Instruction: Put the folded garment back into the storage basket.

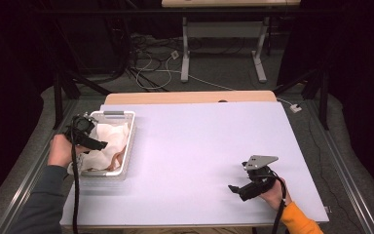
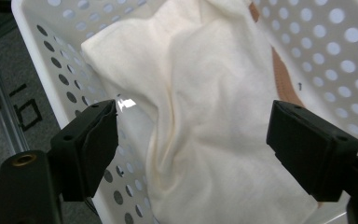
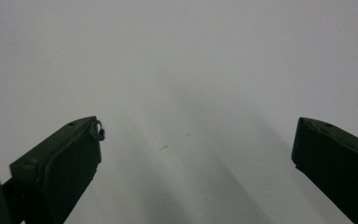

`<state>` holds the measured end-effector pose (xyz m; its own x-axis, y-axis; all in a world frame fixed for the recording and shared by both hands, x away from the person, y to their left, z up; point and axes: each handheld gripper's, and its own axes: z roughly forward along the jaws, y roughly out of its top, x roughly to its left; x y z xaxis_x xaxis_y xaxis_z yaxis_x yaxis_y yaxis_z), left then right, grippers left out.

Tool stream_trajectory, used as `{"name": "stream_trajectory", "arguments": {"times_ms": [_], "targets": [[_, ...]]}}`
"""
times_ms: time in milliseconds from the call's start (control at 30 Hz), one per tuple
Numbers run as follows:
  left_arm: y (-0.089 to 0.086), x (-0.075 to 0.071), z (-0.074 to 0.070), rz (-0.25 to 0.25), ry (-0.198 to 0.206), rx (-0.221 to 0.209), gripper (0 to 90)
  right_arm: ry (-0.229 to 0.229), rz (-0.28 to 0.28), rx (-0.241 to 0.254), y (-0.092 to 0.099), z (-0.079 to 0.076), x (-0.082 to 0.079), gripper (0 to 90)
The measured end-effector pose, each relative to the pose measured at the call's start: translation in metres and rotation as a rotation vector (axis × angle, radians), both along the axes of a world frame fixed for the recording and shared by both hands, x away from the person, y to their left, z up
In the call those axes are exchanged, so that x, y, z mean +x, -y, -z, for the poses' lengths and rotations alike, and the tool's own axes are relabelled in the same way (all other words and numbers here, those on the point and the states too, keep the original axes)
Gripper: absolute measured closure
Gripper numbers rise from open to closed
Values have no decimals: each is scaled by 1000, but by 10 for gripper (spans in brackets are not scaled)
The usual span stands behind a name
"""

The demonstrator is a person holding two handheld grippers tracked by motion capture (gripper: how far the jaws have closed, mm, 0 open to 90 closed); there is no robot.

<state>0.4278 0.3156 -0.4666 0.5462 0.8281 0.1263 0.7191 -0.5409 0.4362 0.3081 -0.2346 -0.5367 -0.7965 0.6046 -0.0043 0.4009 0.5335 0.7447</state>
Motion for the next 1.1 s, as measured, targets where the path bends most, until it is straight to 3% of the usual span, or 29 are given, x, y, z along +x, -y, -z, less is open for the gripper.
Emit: {"name": "stream_trajectory", "arguments": {"times_ms": [133,467,600,700,733,1100], "targets": [[12,-8,-11,30,10,-39,135,-4,1,4,1,0,0,12],[53,-30,-21,137,40,-36,84,-1,-1,7,1,0,0,12],[65,-38,-23,158,59,-42,66,1,0,2,1,0,-1,11],[70,-41,-24,173,50,-42,61,1,1,7,1,0,-1,11],[74,-45,-23,184,54,-25,57,-2,-3,6,1,0,0,11],[97,-61,-10,233,45,-62,25,1,0,2,1,0,-1,12]]}}
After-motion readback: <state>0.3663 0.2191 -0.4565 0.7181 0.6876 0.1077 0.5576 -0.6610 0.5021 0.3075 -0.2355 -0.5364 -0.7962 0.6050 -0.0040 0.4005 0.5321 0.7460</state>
